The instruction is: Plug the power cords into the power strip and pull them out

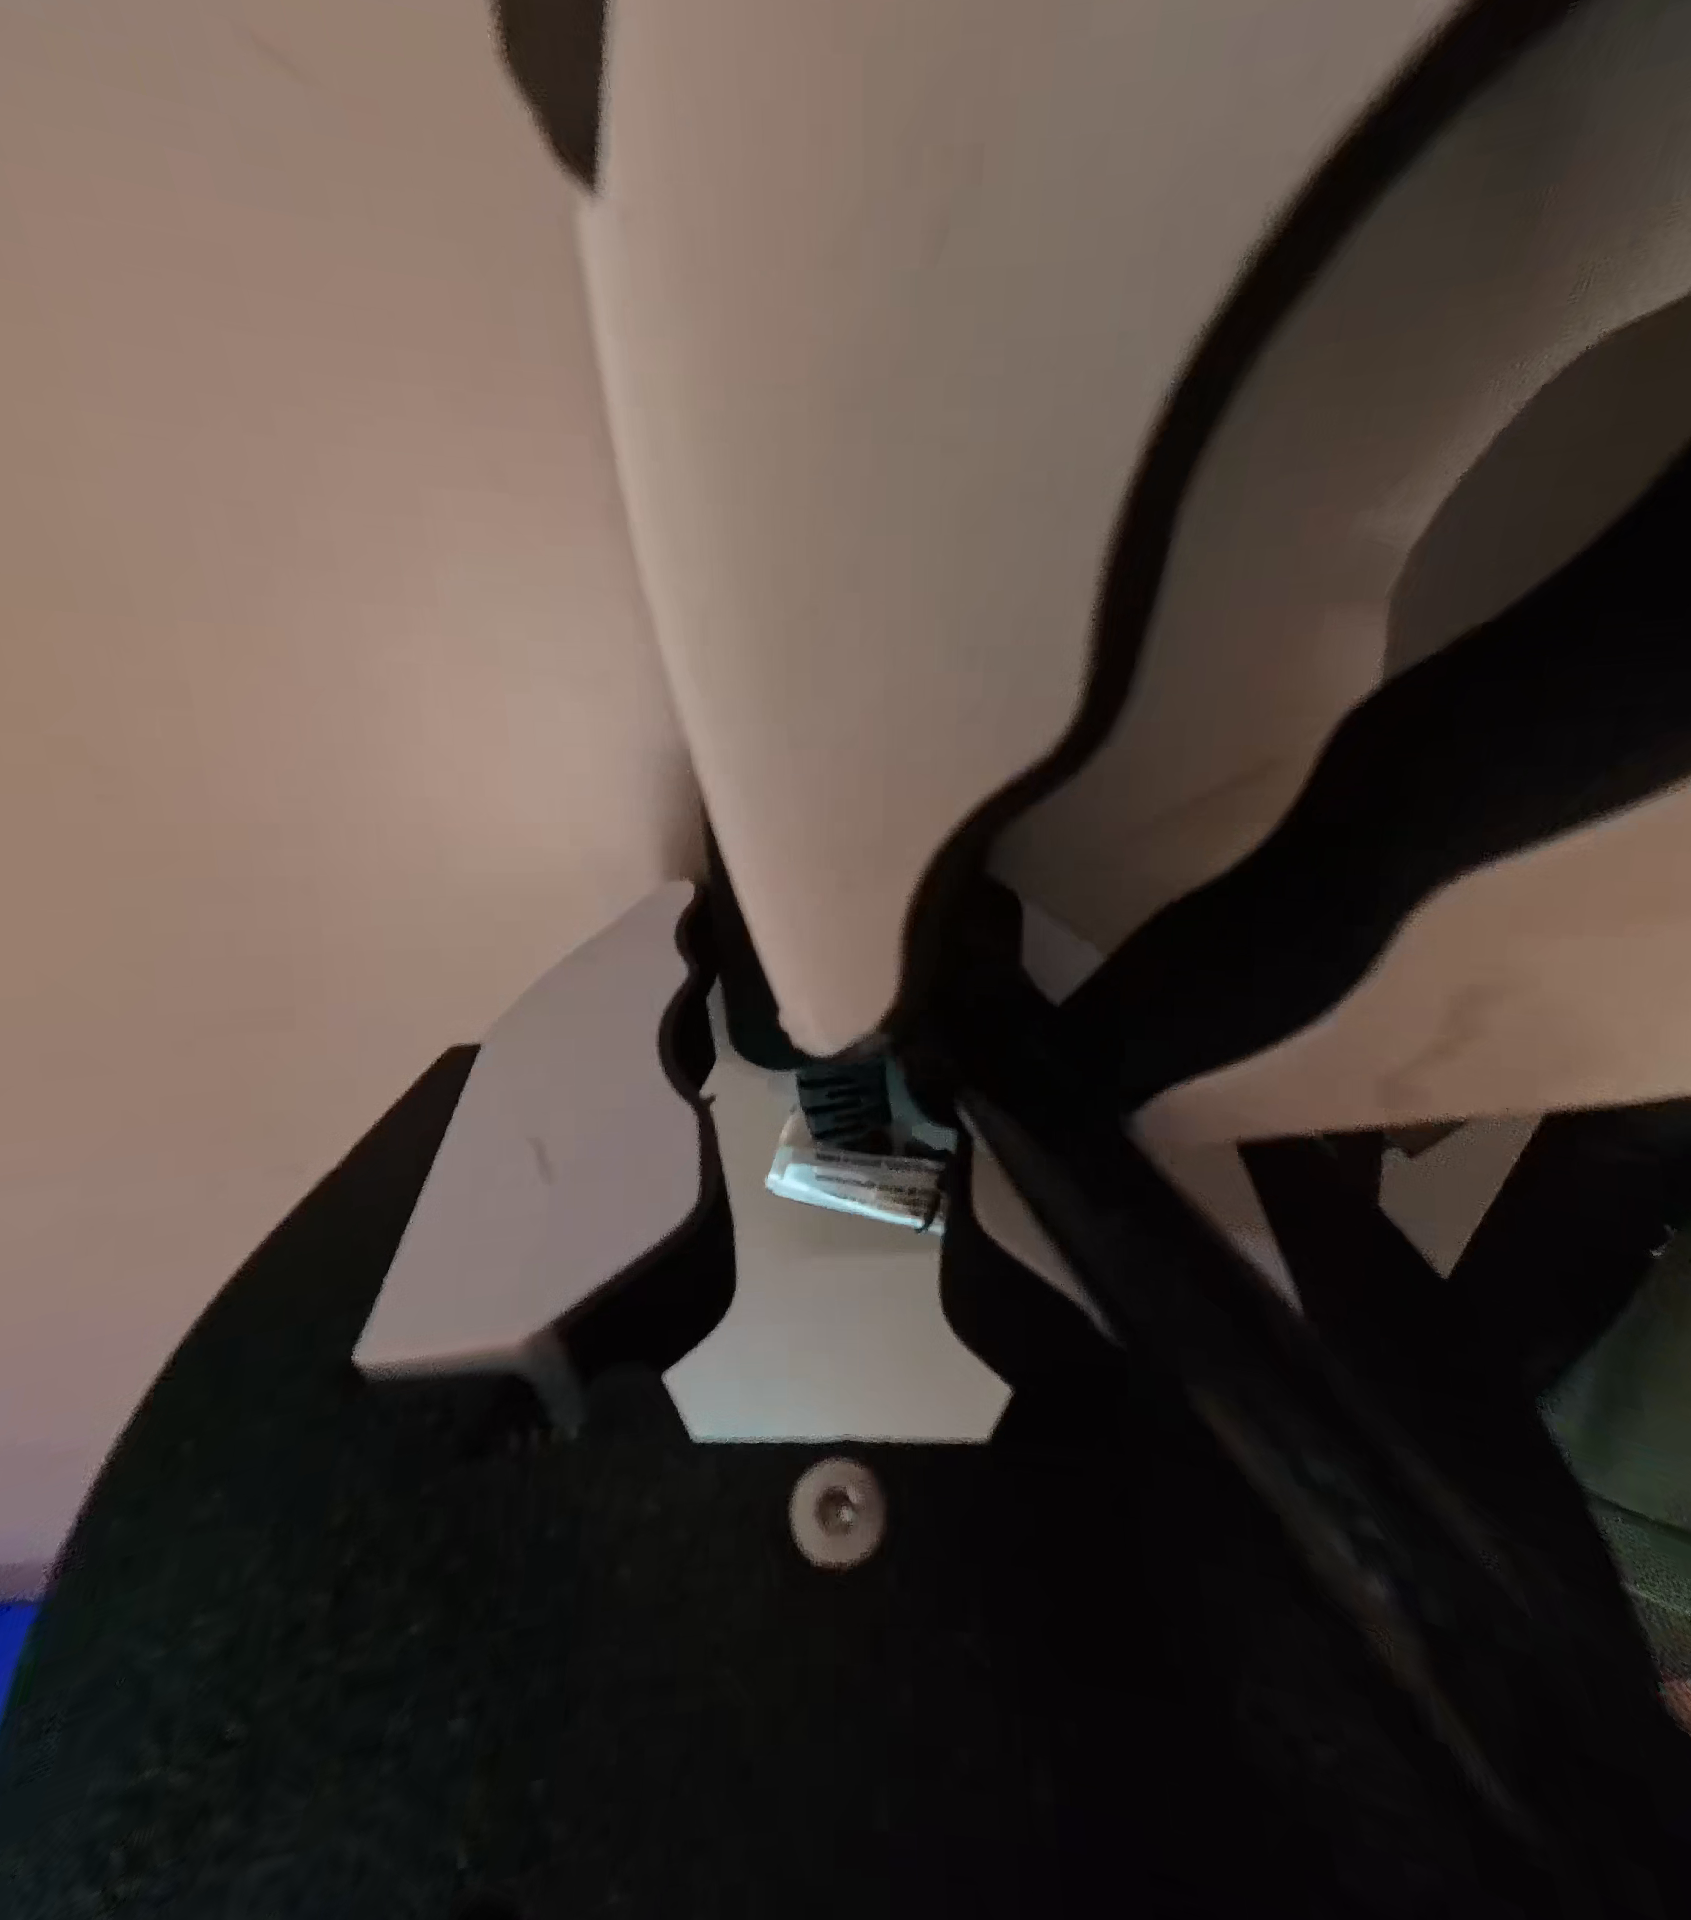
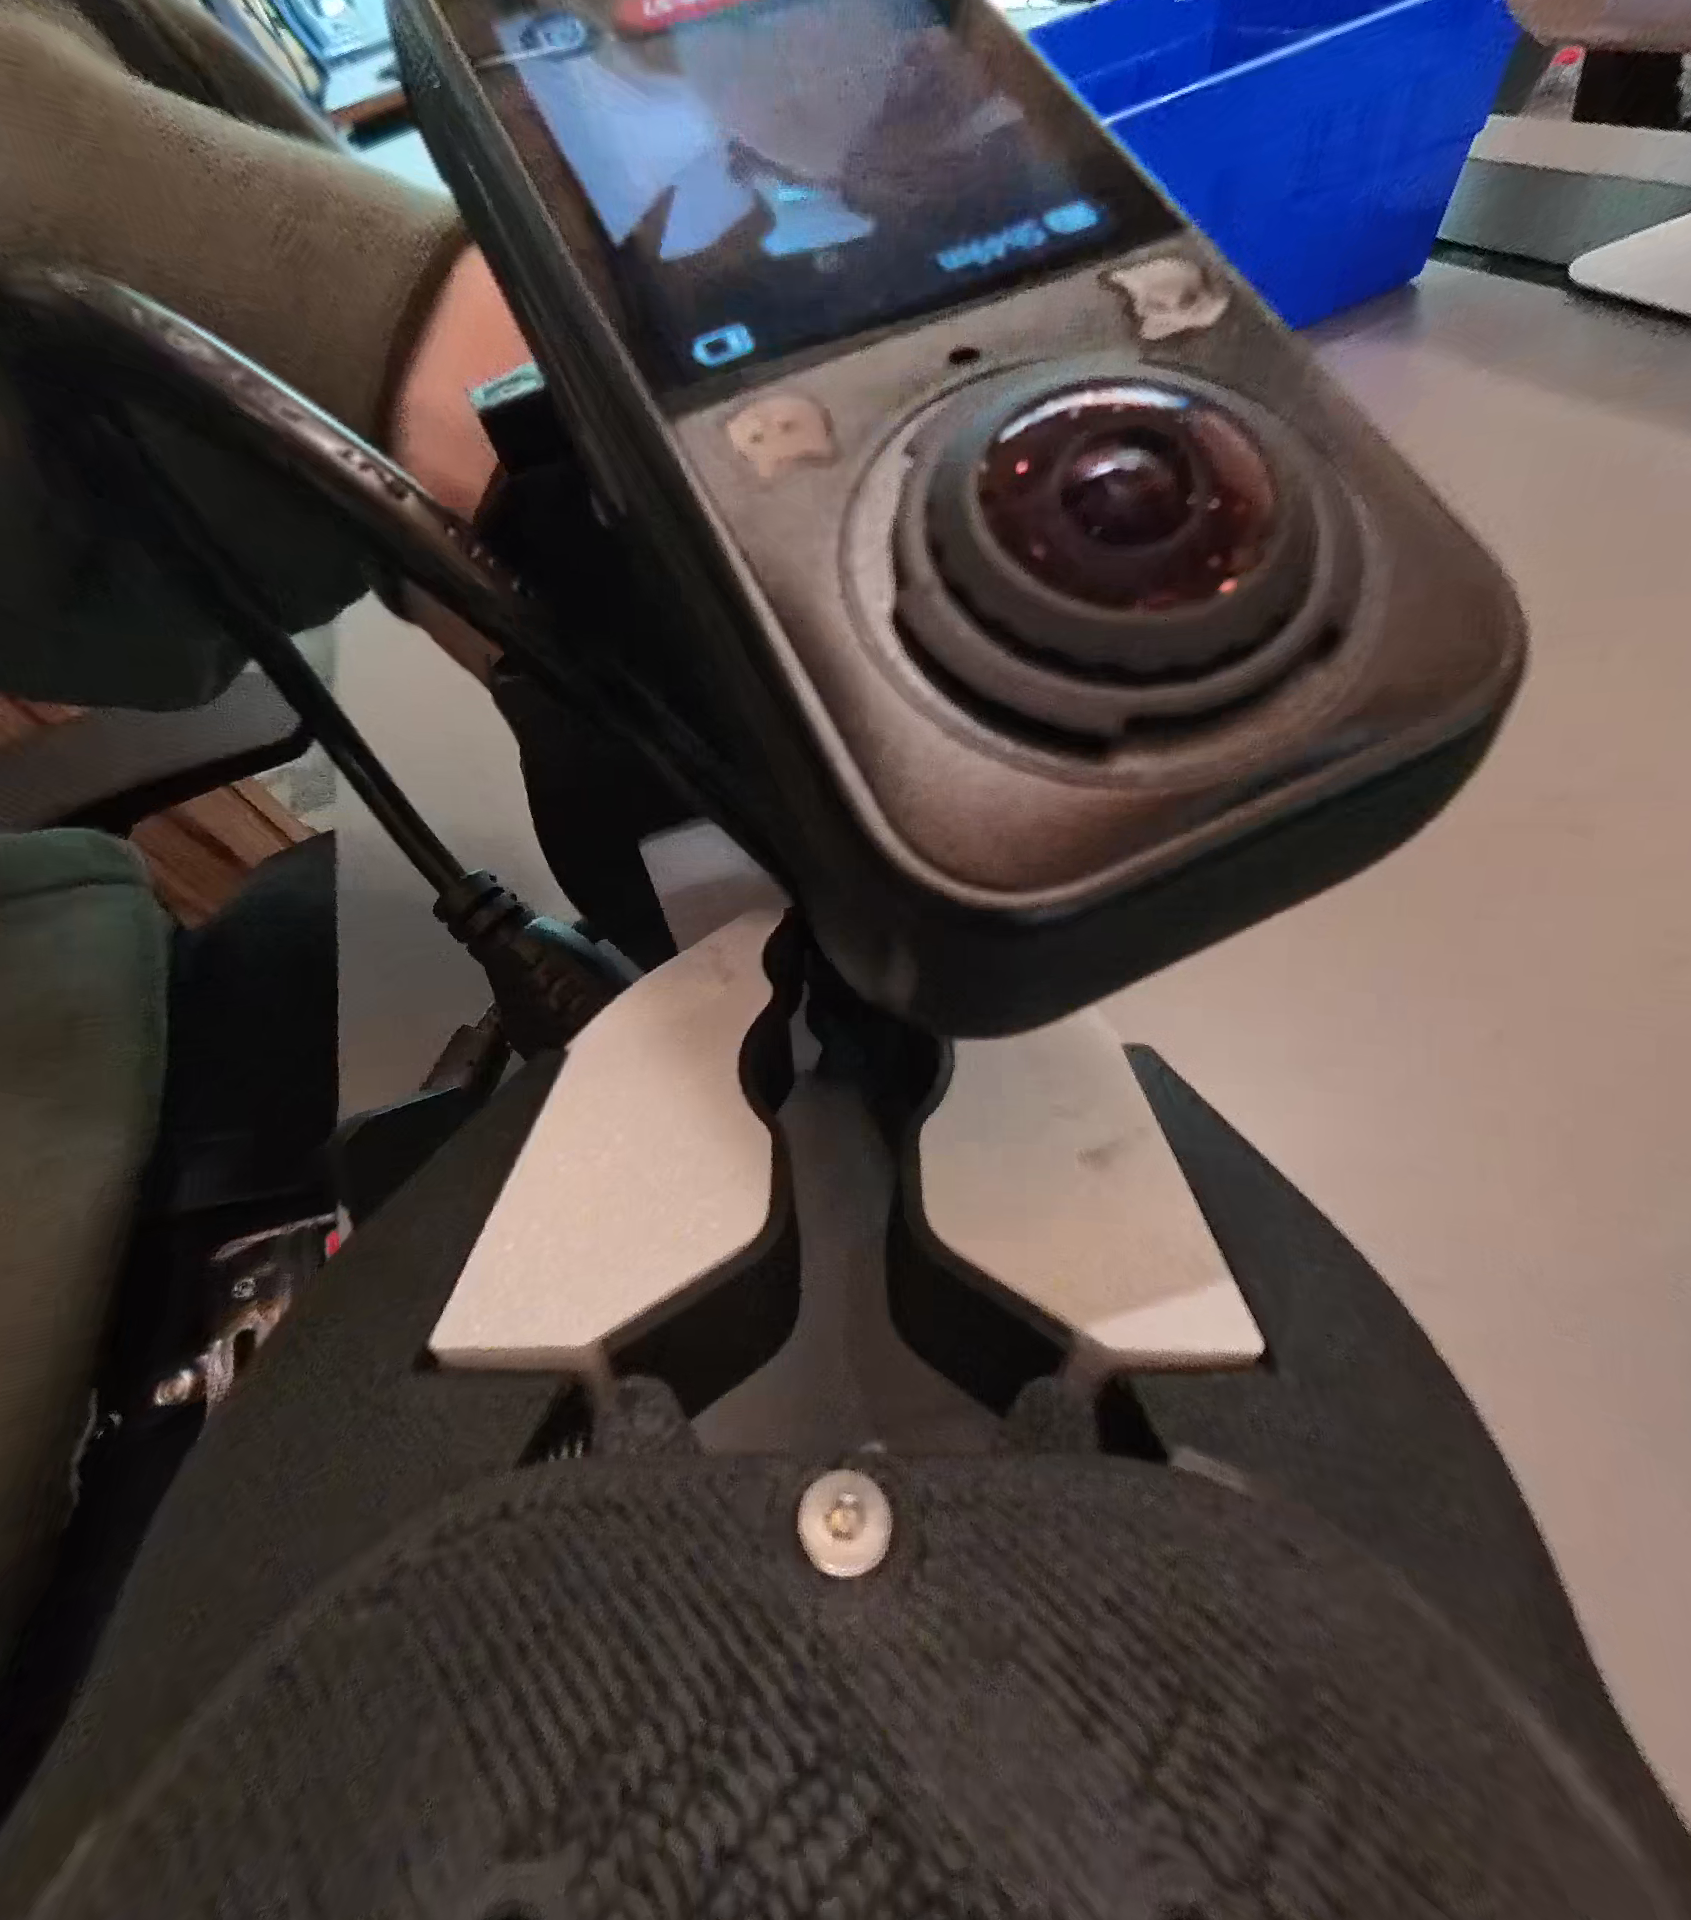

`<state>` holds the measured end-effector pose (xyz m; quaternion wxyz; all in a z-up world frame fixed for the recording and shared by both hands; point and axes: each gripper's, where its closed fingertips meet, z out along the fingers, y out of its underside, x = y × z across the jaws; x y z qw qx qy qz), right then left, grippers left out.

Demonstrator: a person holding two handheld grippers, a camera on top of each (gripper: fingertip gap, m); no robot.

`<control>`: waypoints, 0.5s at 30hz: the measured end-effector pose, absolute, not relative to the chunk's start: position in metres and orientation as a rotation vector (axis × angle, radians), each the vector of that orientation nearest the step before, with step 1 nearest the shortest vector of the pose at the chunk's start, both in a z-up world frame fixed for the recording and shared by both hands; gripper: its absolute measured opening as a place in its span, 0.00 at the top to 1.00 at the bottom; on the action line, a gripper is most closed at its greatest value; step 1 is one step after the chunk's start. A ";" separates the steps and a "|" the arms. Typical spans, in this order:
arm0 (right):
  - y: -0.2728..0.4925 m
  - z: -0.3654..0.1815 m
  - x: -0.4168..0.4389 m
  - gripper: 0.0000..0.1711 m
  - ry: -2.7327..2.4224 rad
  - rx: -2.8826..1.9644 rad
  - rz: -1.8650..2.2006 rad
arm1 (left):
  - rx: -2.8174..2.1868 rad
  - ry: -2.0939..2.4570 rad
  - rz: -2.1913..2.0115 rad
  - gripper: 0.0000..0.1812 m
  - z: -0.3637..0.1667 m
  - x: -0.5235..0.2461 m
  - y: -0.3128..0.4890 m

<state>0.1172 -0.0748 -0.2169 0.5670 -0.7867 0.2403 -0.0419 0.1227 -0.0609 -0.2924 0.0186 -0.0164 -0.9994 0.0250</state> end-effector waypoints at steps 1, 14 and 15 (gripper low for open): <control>-0.075 -0.217 0.119 0.91 0.575 -1.867 -0.114 | -0.050 -3.096 0.087 0.75 -0.292 0.123 -0.061; -0.076 -0.219 0.125 0.91 0.610 -1.874 -0.147 | -0.117 -3.056 0.416 0.87 -0.268 0.122 -0.072; -0.077 -0.219 0.125 0.91 0.609 -1.869 -0.151 | -0.163 -3.089 0.379 0.89 -0.269 0.123 -0.073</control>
